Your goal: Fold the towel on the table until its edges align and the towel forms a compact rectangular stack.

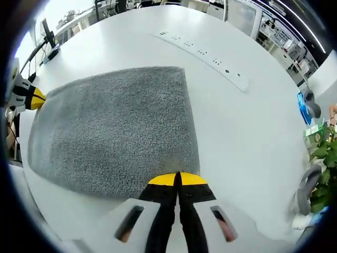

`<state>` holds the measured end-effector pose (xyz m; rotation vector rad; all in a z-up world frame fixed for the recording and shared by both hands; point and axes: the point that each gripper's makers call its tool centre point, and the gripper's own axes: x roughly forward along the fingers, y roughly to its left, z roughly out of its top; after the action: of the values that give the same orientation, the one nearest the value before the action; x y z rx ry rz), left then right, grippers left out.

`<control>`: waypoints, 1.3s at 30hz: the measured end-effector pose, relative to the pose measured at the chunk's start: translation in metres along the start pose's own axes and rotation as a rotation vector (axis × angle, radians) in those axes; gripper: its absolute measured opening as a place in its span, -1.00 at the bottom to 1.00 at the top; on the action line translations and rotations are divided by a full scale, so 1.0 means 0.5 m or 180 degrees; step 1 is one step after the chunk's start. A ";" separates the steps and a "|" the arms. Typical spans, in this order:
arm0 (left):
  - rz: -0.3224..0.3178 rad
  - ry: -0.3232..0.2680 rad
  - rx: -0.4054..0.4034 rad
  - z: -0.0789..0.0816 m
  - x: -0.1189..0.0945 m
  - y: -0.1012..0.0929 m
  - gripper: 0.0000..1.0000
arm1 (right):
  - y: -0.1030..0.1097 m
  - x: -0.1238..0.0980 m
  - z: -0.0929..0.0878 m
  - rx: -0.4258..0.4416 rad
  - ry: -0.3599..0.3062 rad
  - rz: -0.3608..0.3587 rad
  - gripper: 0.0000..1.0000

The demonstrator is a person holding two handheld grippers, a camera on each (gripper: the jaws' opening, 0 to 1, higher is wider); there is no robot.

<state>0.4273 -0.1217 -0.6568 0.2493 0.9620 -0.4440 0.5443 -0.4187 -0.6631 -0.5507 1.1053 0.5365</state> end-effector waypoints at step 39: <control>-0.0104 0.0046 0.0242 -0.032 -0.025 -0.124 -0.99 | -0.036 0.025 0.059 -0.0246 -0.0030 0.0018 -1.00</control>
<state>0.3806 -0.1669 -0.6557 0.3061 0.9654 -0.5099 0.5802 -0.4114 -0.6620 -0.6119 1.0807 0.5881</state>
